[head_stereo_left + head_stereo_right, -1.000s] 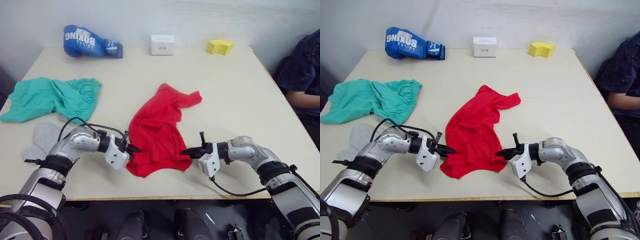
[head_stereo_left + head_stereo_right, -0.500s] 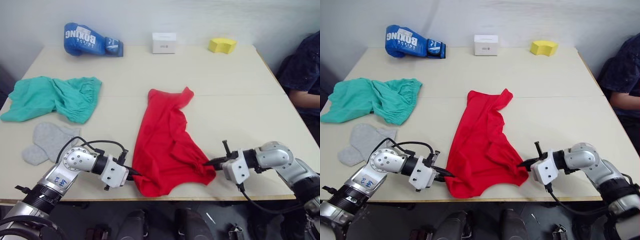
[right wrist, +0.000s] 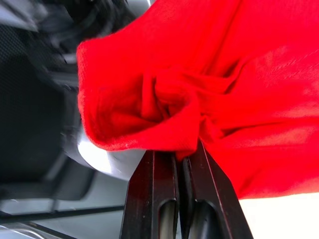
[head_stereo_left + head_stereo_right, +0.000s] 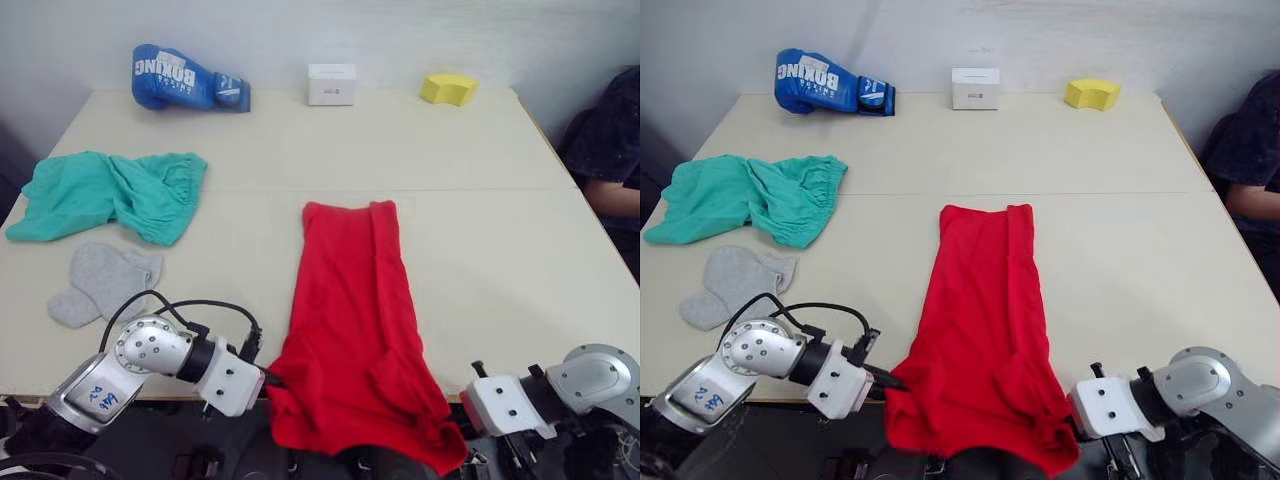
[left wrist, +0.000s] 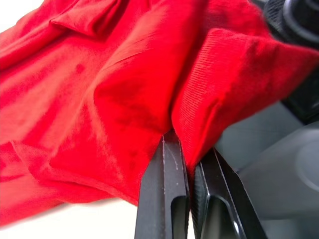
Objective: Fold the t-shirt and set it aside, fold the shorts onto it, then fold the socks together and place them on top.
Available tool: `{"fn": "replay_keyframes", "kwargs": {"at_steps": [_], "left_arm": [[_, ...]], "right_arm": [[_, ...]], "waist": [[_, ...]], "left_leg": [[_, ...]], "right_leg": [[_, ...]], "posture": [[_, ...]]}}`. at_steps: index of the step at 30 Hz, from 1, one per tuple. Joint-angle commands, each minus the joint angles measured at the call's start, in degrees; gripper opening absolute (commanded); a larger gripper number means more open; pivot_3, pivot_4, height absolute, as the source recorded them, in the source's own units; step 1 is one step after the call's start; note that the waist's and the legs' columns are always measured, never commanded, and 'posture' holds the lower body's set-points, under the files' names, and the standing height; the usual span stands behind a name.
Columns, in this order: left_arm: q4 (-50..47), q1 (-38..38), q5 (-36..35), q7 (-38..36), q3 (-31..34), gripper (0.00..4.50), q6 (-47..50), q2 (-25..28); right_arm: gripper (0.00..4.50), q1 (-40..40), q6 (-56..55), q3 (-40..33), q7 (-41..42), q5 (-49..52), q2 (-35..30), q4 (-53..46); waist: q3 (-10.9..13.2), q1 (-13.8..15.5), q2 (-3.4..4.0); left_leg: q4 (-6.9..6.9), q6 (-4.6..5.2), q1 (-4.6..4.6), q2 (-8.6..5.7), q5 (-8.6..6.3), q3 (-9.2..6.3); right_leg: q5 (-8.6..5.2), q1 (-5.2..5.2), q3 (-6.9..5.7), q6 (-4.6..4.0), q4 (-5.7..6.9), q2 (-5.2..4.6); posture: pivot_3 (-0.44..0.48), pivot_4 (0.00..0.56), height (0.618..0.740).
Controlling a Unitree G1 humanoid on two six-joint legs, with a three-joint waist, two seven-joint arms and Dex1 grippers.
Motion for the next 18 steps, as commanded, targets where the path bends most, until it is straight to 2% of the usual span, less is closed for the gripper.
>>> {"fn": "replay_keyframes", "kwargs": {"at_steps": [1,3,5,9,12,16,18], "left_arm": [[-4.8,1.1,-3.2,-3.2,1.2,0.00,6.7,3.4],[-5.8,0.9,-6.2,-3.8,2.3,0.00,10.4,3.7],[-5.1,-0.6,-9.9,-2.6,4.2,0.00,13.1,1.7],[1.1,-7.2,-12.0,-3.0,6.7,0.00,15.3,-1.3],[7.0,-13.6,-13.8,-4.6,7.6,0.00,16.5,-4.2],[18.1,-24.3,-17.7,-7.0,8.2,0.00,20.5,-10.4],[29.6,-30.5,-14.6,-7.8,7.2,0.00,18.8,-13.5]], "right_arm": [[0.02,1.9,1.4,-3.3,0.9,0.4,1.3,-1.9],[0.02,2.6,-0.7,-5.3,1.5,-0.4,3.2,0.1],[0.02,2.3,-0.4,-7.7,2.0,0.0,4.5,2.3],[0.02,-3.5,3.4,-12.1,2.5,3.2,7.1,7.2],[0.02,-10.3,6.6,-13.9,3.4,5.3,8.7,11.9],[0.02,-23.8,8.1,-11.8,4.2,2.7,12.1,21.7],[0.02,-33.4,6.1,-8.6,3.6,-1.6,16.9,30.4]], "waist": [[0.0,0.0,-0.04],[0.0,0.0,-0.04],[0.0,0.0,-0.03],[0.1,0.3,-0.05],[0.1,0.6,-0.04],[0.1,0.7,-0.05],[0.1,0.6,-0.06]], "left_leg": [[-0.02,0.01,-0.02,0.00,-0.01,0.00],[-0.05,0.01,-0.06,0.00,-0.04,0.00],[-0.02,0.00,-0.09,0.00,-0.12,0.00],[0.14,0.04,-0.24,0.00,-0.13,-0.04],[0.20,0.03,-0.23,0.00,-0.09,-0.06],[0.32,0.16,-0.30,0.00,0.01,-0.08],[0.42,0.29,-0.38,0.00,0.10,-0.09]], "right_leg": [[-0.02,-0.01,-0.01,-0.03,-0.05,0.00],[0.00,-0.03,-0.04,0.00,-0.14,0.00],[0.04,-0.02,-0.08,0.09,-0.19,0.01],[0.11,-0.02,-0.20,0.21,-0.24,0.01],[0.17,0.00,-0.25,0.28,-0.21,0.03],[0.21,-0.03,-0.33,0.30,-0.12,0.04],[0.22,-0.05,-0.39,0.30,-0.10,0.06]], "posture": [[0.000,0.150,0.740],[0.000,0.150,0.740],[0.000,0.150,0.740],[0.000,0.150,0.740],[0.000,0.150,0.740],[0.000,0.150,0.740],[0.000,0.150,0.740]]}}
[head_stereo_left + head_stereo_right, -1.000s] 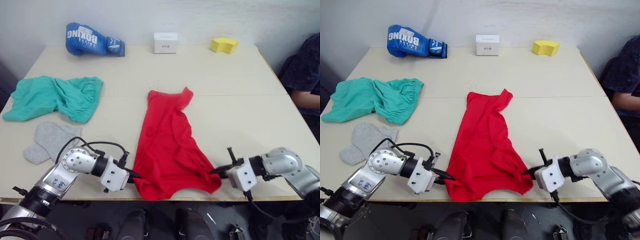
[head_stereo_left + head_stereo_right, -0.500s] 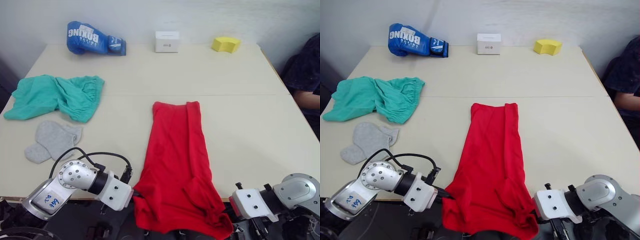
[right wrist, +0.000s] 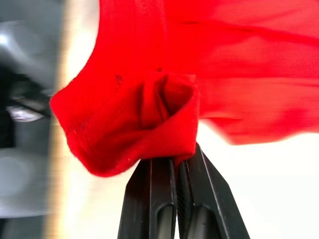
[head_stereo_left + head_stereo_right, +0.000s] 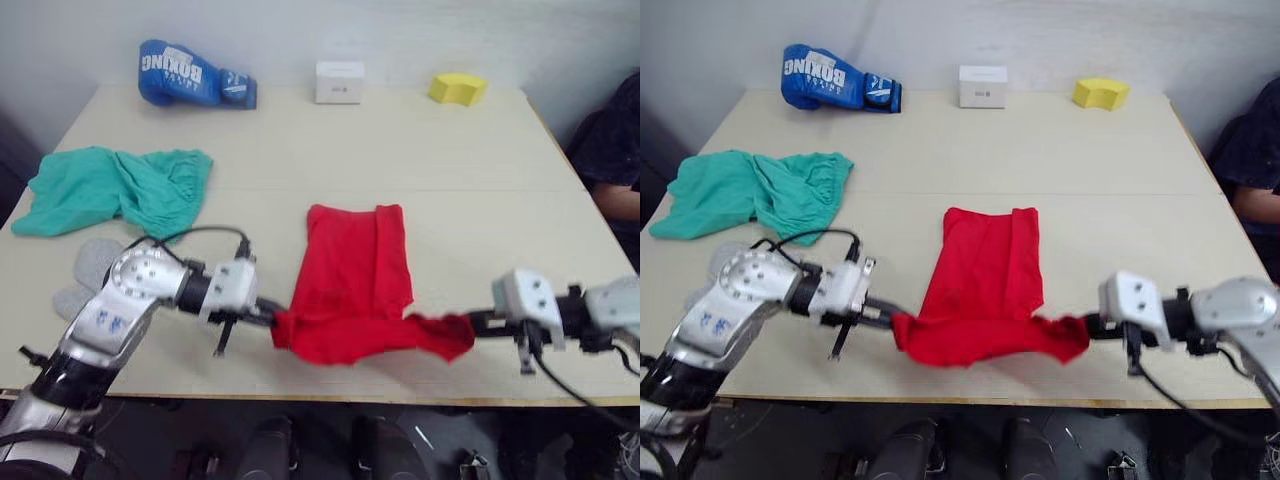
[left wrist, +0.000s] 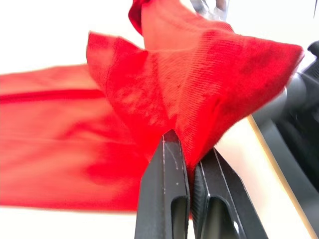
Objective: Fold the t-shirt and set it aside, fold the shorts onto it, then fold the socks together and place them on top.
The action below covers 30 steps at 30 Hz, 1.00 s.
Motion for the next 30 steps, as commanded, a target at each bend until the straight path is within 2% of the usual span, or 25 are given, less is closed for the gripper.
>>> {"fn": "replay_keyframes", "kwargs": {"at_steps": [1,4,7,12,16,19,27,30], "left_arm": [[18.2,-9.3,3.4,-1.1,0.2,0.00,-2.4,-4.3],[31.5,-16.5,7.7,0.2,0.1,0.00,-7.0,-8.6],[44.7,-23.0,11.1,3.3,0.5,0.00,-11.9,-13.8],[60.2,-29.0,14.5,7.7,2.1,0.00,-16.8,-20.2],[67.1,-31.2,18.0,12.2,2.6,0.00,-22.5,-21.5],[70.6,-33.2,18.2,17.2,5.2,0.00,-22.5,-22.0],[73.6,-34.4,20.5,23.2,8.0,0.00,-23.0,-22.5],[74.0,-34.4,21.1,22.9,8.4,0.00,-22.8,-22.9]], "right_arm": [[0.02,-13.2,-3.3,4.4,-1.0,-7.8,6.8,14.4],[0.02,-22.1,-9.5,7.6,-2.3,-15.5,11.8,26.5],[0.02,-30.6,-16.7,10.2,-7.5,-22.8,17.8,40.7],[0.02,-40.0,-24.4,10.9,-15.4,-28.9,25.0,58.3],[0.02,-42.5,-26.2,9.7,-15.5,-29.3,27.5,63.9],[0.02,-42.7,-27.1,8.7,-16.2,-29.2,28.8,66.4],[0.02,-44.2,-29.6,6.9,-18.8,-29.9,31.6,70.3],[0.02,-44.9,-30.1,6.5,-19.6,-30.1,32.4,71.6]], "waist": [[0.0,-0.2,-0.05],[0.1,-0.4,-0.10],[0.1,-0.4,-0.15],[0.1,-0.9,-0.17],[0.1,-1.0,-0.17],[0.1,-1.0,-0.18],[0.1,-1.2,-0.18],[0.1,-1.1,-0.18]], "left_leg": [[0.04,-0.13,-0.02,0.00,0.09,0.00],[0.62,-0.26,-0.50,0.03,0.17,0.01],[0.74,-0.17,-0.57,0.00,0.22,0.29],[1.14,0.04,-1.39,-0.12,0.35,0.41],[1.18,0.06,-1.38,-0.17,0.37,0.41],[1.27,0.04,-1.37,-0.16,0.38,0.38],[1.38,0.04,-1.35,-0.17,0.39,0.38],[1.35,0.03,-1.36,-0.16,0.39,0.38]], "right_leg": [[0.00,-0.01,-0.02,0.01,0.00,0.03],[0.05,-0.33,-0.11,0.09,0.37,0.20],[0.07,-0.46,-0.36,0.16,0.70,0.23],[0.22,-1.12,-0.40,0.45,0.92,0.14],[0.23,-1.11,-0.39,0.48,0.96,0.10],[0.23,-1.11,-0.39,0.48,1.07,0.09],[0.28,-1.10,-0.35,0.54,1.18,0.07],[0.28,-1.11,-0.36,0.54,1.16,0.07]], "posture": [[0.000,0.150,0.740],[0.000,0.150,0.740],[0.000,0.150,0.740],[0.000,0.150,0.740],[0.000,0.150,0.740],[0.000,0.150,0.740],[0.000,0.150,0.740],[0.000,0.150,0.740]]}}
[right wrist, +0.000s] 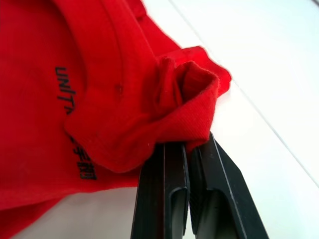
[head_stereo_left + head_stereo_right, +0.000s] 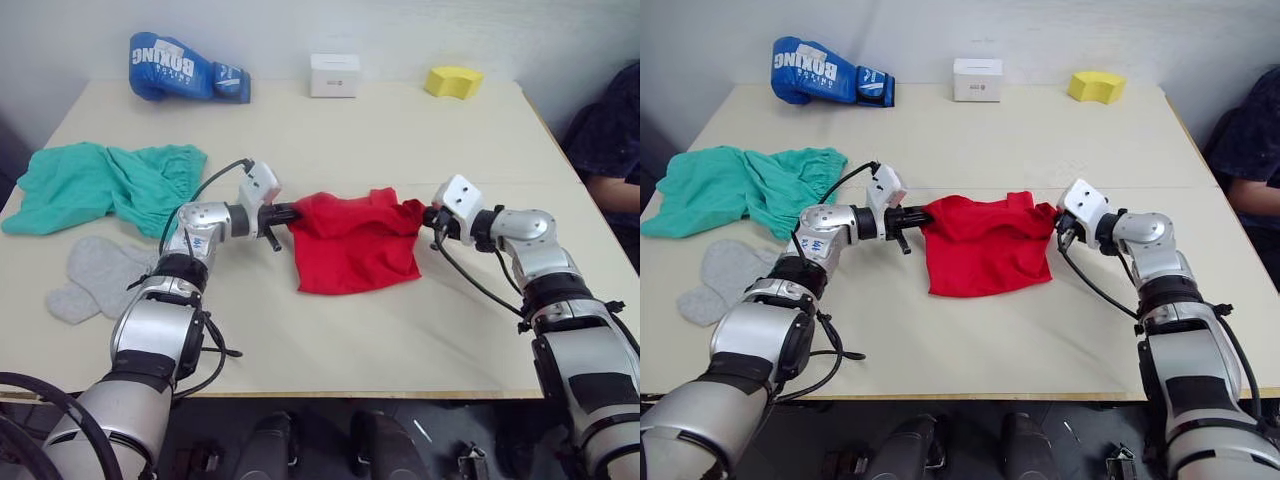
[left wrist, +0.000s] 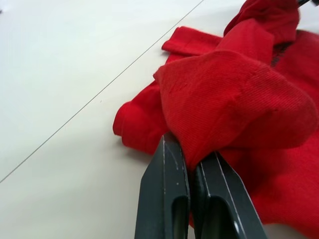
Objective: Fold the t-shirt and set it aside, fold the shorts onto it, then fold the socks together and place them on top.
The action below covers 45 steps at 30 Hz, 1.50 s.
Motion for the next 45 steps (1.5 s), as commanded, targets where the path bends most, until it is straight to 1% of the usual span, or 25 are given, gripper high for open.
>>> {"fn": "replay_keyframes", "kwargs": {"at_steps": [1,4,5,6,7,9,10,11,12,15,18,20,22,24,25,27,30,32,34,36,38,39,41,43,45], "left_arm": [[0.1,-1.3,0.6,0.4,1.5,0.00,-0.1,0.2],[0.1,-1.0,1.3,0.8,1.7,0.00,-0.1,-0.2],[0.2,-1.0,1.2,1.2,2.0,0.00,0.8,-0.3],[0.4,-1.1,1.4,1.7,2.0,0.24,1.5,-0.3],[0.5,-1.2,2.3,4.4,1.8,0.49,0.4,-0.3],[0.8,-1.8,3.0,8.2,2.0,1.02,0.1,-0.7],[1.0,-2.1,3.1,9.1,2.2,1.38,0.2,-1.0],[1.3,-2.7,3.1,10.4,2.5,1.63,0.8,-1.5],[1.7,-3.4,2.5,12.2,3.5,1.94,1.7,-1.9],[2.5,-4.5,1.1,15.9,6.3,2.92,4.5,-2.6],[2.8,-5.1,-0.5,19.9,9.6,3.89,6.9,-3.0],[3.1,-5.9,-3.5,23.5,13.4,4.48,10.4,-3.4],[3.2,-6.4,-5.1,26.1,15.9,4.48,13.3,-3.4],[3.0,-6.3,-5.1,27.0,16.5,4.48,16.3,-3.1],[2.8,-6.1,-5.0,26.3,16.5,4.48,17.9,-3.0],[1.3,-5.0,-4.3,23.1,15.5,4.48,17.9,-2.7],[-1.3,-2.3,-3.1,18.2,13.7,4.48,16.7,-1.6],[-4.5,0.0,-1.9,15.0,12.1,4.48,11.3,-0.4],[-11.1,3.9,-0.9,6.7,9.0,4.48,4.2,1.1],[-17.5,7.9,-0.9,-0.7,6.4,4.48,-0.9,2.5],[-24.0,12.1,-1.3,-6.9,4.0,4.48,-5.2,4.0],[-27.4,14.5,-1.5,-9.7,2.7,4.48,-7.0,4.8],[-32.1,18.5,0.3,-11.8,0.1,4.48,-11.0,6.3],[-34.3,20.8,1.9,-11.6,-1.8,4.48,-12.7,6.9],[-34.7,21.9,3.7,-9.4,-2.9,4.48,-13.5,6.6]], "right_arm": [[0.02,-1.7,-0.8,-2.2,-1.8,0.0,0.0,1.3],[0.02,-2.4,2.5,-3.5,-1.9,0.9,1.4,2.4],[0.22,-2.5,3.8,-3.8,-0.7,1.6,2.1,2.5],[0.48,-2.8,4.2,-4.4,-2.2,1.7,2.7,2.7],[0.66,-3.2,5.1,-5.0,-3.0,2.0,3.4,2.7],[1.34,-3.7,6.2,-6.2,-5.5,2.2,4.6,2.7],[1.77,-3.7,6.5,-6.6,-6.5,2.2,5.1,2.7],[2.05,-3.7,6.2,-7.2,-9.3,2.0,5.8,2.9],[2.40,-3.7,5.9,-8.0,-12.9,1.9,6.5,3.4],[3.50,-4.3,6.5,-10.8,-19.8,2.8,7.8,4.5],[4.49,-4.3,7.9,-13.2,-24.3,3.7,7.9,5.2],[4.50,-3.7,8.4,-14.4,-25.6,4.0,7.3,5.2],[4.50,-2.9,8.9,-15.8,-25.8,4.8,6.6,4.7],[4.50,-1.5,8.6,-16.7,-24.8,5.4,5.7,3.0],[4.50,-0.8,8.6,-16.8,-24.1,5.5,5.3,2.1],[4.50,1.3,8.2,-16.9,-22.0,6.0,4.6,-1.1],[4.50,7.5,8.7,-16.2,-16.4,7.4,3.8,-11.5],[4.50,13.6,8.9,-14.4,-10.8,8.9,3.5,-22.5],[4.50,21.6,8.6,-10.9,-2.5,11.7,2.4,-37.2],[4.50,27.0,9.6,-8.3,2.3,13.2,0.9,-46.9],[4.50,31.0,9.9,-6.0,4.8,12.5,-0.6,-53.1],[4.50,33.1,9.4,-4.7,5.7,11.7,-1.3,-56.0],[4.50,35.4,6.6,-2.9,4.5,8.1,-1.9,-58.6],[4.50,35.8,4.4,-1.9,2.3,5.2,-1.5,-58.2],[4.50,35.5,0.9,-0.6,0.2,1.6,-1.1,-55.6]], "waist": [[0.0,0.0,0.00],[0.0,0.0,0.00],[0.0,0.0,0.00],[0.0,0.0,0.00],[0.0,0.0,0.00],[0.0,0.0,0.00],[0.0,0.0,0.00],[0.0,0.0,0.00],[0.0,0.0,0.00],[0.0,0.1,0.00],[0.0,0.1,0.00],[0.0,0.0,0.00],[0.0,-0.1,0.00],[0.0,0.0,0.00],[0.0,0.0,0.00],[0.0,0.0,0.00],[0.0,-0.1,0.00],[0.0,-0.2,0.00],[0.0,-0.4,0.00],[0.0,-0.5,0.00],[0.0,-0.6,0.00],[0.0,-0.5,0.01],[0.0,-0.4,0.01],[0.0,-0.2,0.01],[0.0,0.1,0.00]], "left_leg": [[0.00,0.00,0.00,0.00,0.00,0.01],[0.00,0.00,0.00,0.00,0.00,0.02],[0.00,0.00,0.00,0.00,0.00,0.02],[0.00,0.00,0.00,0.00,0.00,0.02],[0.00,-0.01,0.00,0.00,0.00,0.02],[0.00,-0.01,0.00,0.00,0.00,0.01],[0.00,0.00,0.00,0.00,0.00,0.00],[0.00,-0.01,0.00,0.00,0.00,0.00],[0.00,-0.01,0.00,0.00,0.00,0.00],[0.00,-0.02,0.00,-0.01,0.01,-0.01],[-0.01,-0.02,0.00,-0.02,0.01,-0.01],[-0.02,-0.02,0.00,-0.02,0.01,0.00],[-0.03,-0.02,0.00,-0.02,0.01,0.00],[-0.03,-0.02,0.00,-0.02,0.01,-0.01],[-0.04,-0.02,0.00,-0.02,0.01,0.00],[-0.05,-0.02,0.00,-0.04,0.01,0.02],[-0.10,-0.02,0.02,-0.04,0.01,0.07],[-0.13,-0.03,0.02,-0.04,0.01,0.07],[-0.17,-0.09,0.04,0.00,0.00,0.12],[-0.29,-0.14,0.05,0.03,0.00,0.15],[-0.27,-0.17,0.07,0.06,-0.01,0.20],[-0.23,-0.17,0.10,0.06,-0.02,0.23],[-0.18,-0.16,0.13,0.06,-0.02,0.23],[-0.16,-0.14,0.18,0.05,-0.03,0.23],[-0.14,-0.11,0.20,0.03,-0.05,0.22]], "right_leg": [[0.00,0.00,0.00,0.00,0.00,0.00],[0.00,0.00,0.00,0.00,0.00,0.00],[0.00,0.00,0.01,0.00,0.01,0.00],[0.00,0.00,0.01,0.00,0.02,0.00],[0.00,0.00,0.01,0.00,0.02,0.00],[0.00,0.00,0.01,0.00,0.03,0.00],[0.00,0.00,0.01,0.00,0.03,-0.01],[0.00,-0.01,0.01,0.00,0.04,-0.02],[0.00,-0.01,0.01,0.00,0.04,-0.02],[0.00,-0.01,0.01,0.00,0.04,-0.05],[0.01,-0.01,0.00,0.00,0.03,-0.04],[0.00,-0.01,0.02,0.00,0.03,-0.05],[0.01,-0.01,0.02,0.00,0.03,-0.05],[0.01,-0.01,0.01,0.00,0.03,-0.04],[0.01,-0.01,0.01,0.01,0.02,-0.03],[0.01,-0.01,0.02,0.02,0.03,-0.01],[0.02,-0.01,0.05,0.03,0.00,0.05],[0.02,-0.03,0.06,0.03,-0.01,0.09],[0.02,-0.06,0.14,0.03,-0.01,0.13],[0.02,-0.12,0.16,0.02,-0.04,0.16],[0.02,-0.13,0.19,0.02,-0.02,0.20],[0.02,-0.12,0.21,0.02,-0.01,0.20],[0.03,-0.09,0.24,0.01,0.01,0.11],[0.03,-0.07,0.26,0.00,-0.03,0.02],[0.04,-0.08,0.26,-0.02,-0.05,-0.04]], "posture": [[0.000,0.150,0.740],[0.000,0.150,0.740],[0.000,0.150,0.740],[0.000,0.150,0.740],[0.000,0.150,0.740],[0.000,0.150,0.740],[0.000,0.150,0.740],[0.000,0.150,0.740],[0.000,0.150,0.740],[0.000,0.150,0.740],[0.000,0.150,0.740],[0.000,0.150,0.740],[0.000,0.150,0.740],[0.000,0.150,0.740],[0.000,0.150,0.740],[0.000,0.150,0.740],[0.000,0.150,0.740],[0.000,0.150,0.740],[0.000,0.150,0.740],[0.000,0.150,0.740],[0.000,0.150,0.740],[0.000,0.150,0.740],[0.000,0.150,0.740],[0.000,0.150,0.740],[0.000,0.150,0.740]]}}
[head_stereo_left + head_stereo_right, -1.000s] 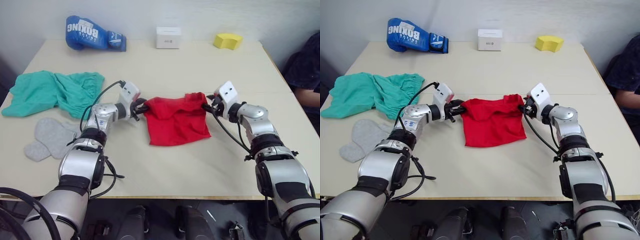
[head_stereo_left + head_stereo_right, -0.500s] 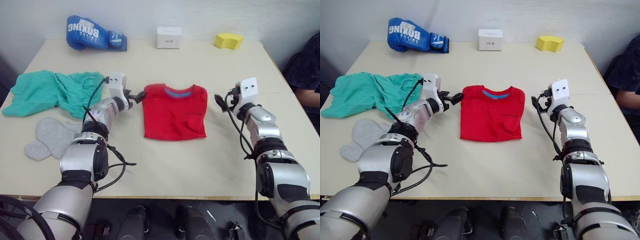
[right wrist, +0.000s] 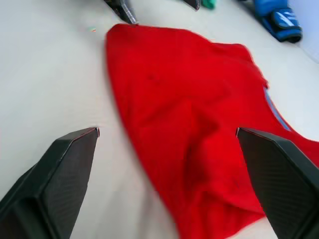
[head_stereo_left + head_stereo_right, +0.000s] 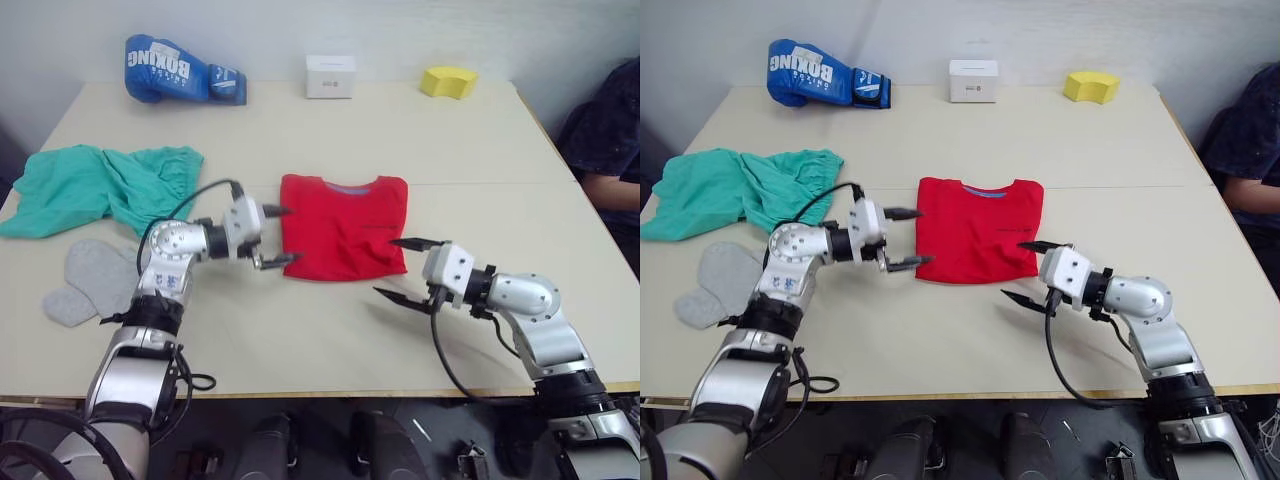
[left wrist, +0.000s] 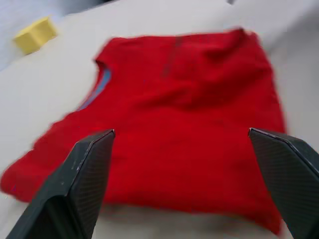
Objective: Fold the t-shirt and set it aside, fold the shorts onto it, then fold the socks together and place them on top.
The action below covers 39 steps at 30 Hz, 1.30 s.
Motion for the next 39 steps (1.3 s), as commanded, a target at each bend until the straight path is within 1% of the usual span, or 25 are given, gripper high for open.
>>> {"fn": "replay_keyframes", "kwargs": {"at_steps": [1,4,7,8,10,12,14,18,23,24,27,31,34,37,39], "left_arm": [[-2.6,0.6,3.8,3.2,-2.3,4.48,-3.4,0.1],[-1.8,1.0,7.2,7.8,-3.9,4.48,-4.9,-0.5],[-0.7,0.7,9.4,10.6,-5.0,4.50,-5.6,-0.9],[-0.1,0.5,10.2,11.7,-5.4,4.50,-5.6,-1.1],[1.1,-0.3,12.0,14.1,-6.2,4.08,-6.0,-1.5],[2.0,-0.9,12.9,15.0,-6.9,3.57,-6.5,-1.6],[2.3,-1.2,13.7,15.7,-7.5,2.95,-7.1,-1.2],[2.1,0.0,13.3,14.3,-8.1,1.68,-8.6,-0.1],[-1.1,3.0,12.1,12.4,-8.2,0.12,-10.3,1.8],[-2.6,3.9,11.2,11.5,-8.2,0.02,-10.5,2.3],[-9.6,7.6,9.1,9.8,-7.6,0.02,-9.8,4.3],[-22.6,15.6,5.6,8.1,-6.3,0.02,-7.4,7.4],[-31.1,21.4,4.2,8.0,-5.6,0.02,-5.2,9.4],[-37.1,26.0,3.6,8.9,-4.8,0.02,-3.4,11.2],[-40.0,28.8,3.6,9.8,-4.0,0.02,-2.1,12.2]], "right_arm": [[4.50,-1.1,-6.7,1.4,-3.7,-5.8,0.3,2.4],[4.50,-2.6,-11.6,3.1,-6.3,-9.8,0.7,6.6],[3.90,-4.1,-13.9,4.0,-7.9,-12.0,0.8,10.4],[3.61,-4.7,-14.4,4.0,-9.0,-12.6,1.0,12.1],[2.88,-5.9,-16.9,4.5,-11.1,-15.0,0.4,15.4],[2.16,-6.7,-19.8,5.0,-12.5,-16.8,-0.3,17.4],[1.43,-7.0,-23.3,5.6,-13.5,-18.4,-0.9,18.6],[0.02,-6.7,-25.4,5.9,-14.0,-18.5,-1.0,20.3],[0.00,-6.0,-29.1,5.2,-17.1,-20.1,-2.2,20.6],[0.00,-5.5,-29.8,4.9,-17.8,-20.4,-2.6,20.4],[0.00,-2.5,-31.6,3.8,-21.0,-22.0,-4.4,19.1],[0.00,3.6,-33.8,2.8,-23.8,-23.3,-6.9,16.7],[0.00,7.9,-34.5,2.4,-25.1,-23.0,-8.3,13.8],[0.00,13.2,-34.6,2.3,-24.7,-21.9,-9.6,8.7],[0.00,16.7,-34.3,2.1,-24.3,-21.1,-10.4,5.5]], "waist": [[0.0,0.3,0.00],[0.0,0.6,-0.01],[0.0,0.4,0.00],[0.0,0.4,0.00],[0.0,0.4,-0.01],[0.0,0.4,-0.01],[0.0,0.4,-0.01],[0.0,0.3,-0.01],[0.0,0.2,0.00],[0.0,0.1,0.01],[0.0,0.2,0.03],[0.0,0.2,0.03],[0.0,0.3,0.03],[0.0,0.5,0.03],[0.0,0.4,0.02]], "left_leg": [[0.02,0.01,0.00,0.00,0.00,-0.01],[0.04,0.05,-0.02,-0.04,0.02,-0.12],[0.04,0.09,-0.04,-0.07,0.00,-0.12],[0.04,0.09,-0.04,-0.06,0.00,-0.12],[0.05,0.10,-0.03,-0.06,0.01,-0.12],[0.12,0.10,-0.03,-0.06,0.01,-0.12],[0.14,0.10,-0.01,-0.06,0.01,-0.13],[0.14,0.11,-0.02,-0.06,0.01,-0.12],[0.14,0.10,0.00,-0.04,0.02,-0.12],[0.14,0.10,0.00,-0.04,0.02,-0.11],[0.12,0.10,0.00,-0.02,0.02,-0.11],[0.10,0.10,-0.01,0.00,0.01,-0.14],[0.09,0.09,0.08,0.01,0.00,-0.19],[-0.09,0.10,0.36,0.01,-0.08,-0.20],[-0.34,0.16,0.72,0.01,-0.14,-0.18]], "right_leg": [[0.01,0.00,-0.01,-0.02,0.01,-0.01],[0.03,0.02,-0.01,-0.05,0.02,-0.08],[0.03,0.02,-0.01,-0.04,0.01,-0.08],[0.03,0.02,-0.05,-0.04,0.04,-0.07],[0.03,0.05,-0.12,-0.04,0.05,-0.07],[0.03,0.08,-0.13,-0.04,0.05,-0.07],[0.03,0.09,-0.14,-0.04,0.06,-0.06],[0.03,0.09,-0.13,-0.04,0.07,-0.05],[0.03,0.09,-0.12,-0.04,0.07,-0.04],[0.03,0.09,-0.11,-0.04,0.08,-0.04],[0.02,0.12,-0.08,-0.04,0.18,-0.03],[0.02,0.17,0.09,-0.04,0.08,-0.04],[0.01,0.27,0.32,-0.06,-0.04,-0.05],[-0.02,0.44,0.41,-0.12,-0.13,-0.10],[-0.03,0.72,0.47,-0.15,-0.25,-0.12]], "posture": [[0.000,0.150,0.740],[0.000,0.150,0.740],[0.000,0.150,0.740],[0.000,0.150,0.740],[0.000,0.150,0.740],[0.000,0.150,0.740],[0.000,0.150,0.740],[0.000,0.150,0.740],[0.000,0.150,0.740],[0.000,0.150,0.740],[0.000,0.150,0.740],[0.000,0.150,0.740],[0.000,0.150,0.740],[0.000,0.150,0.740],[0.000,0.150,0.740]]}}
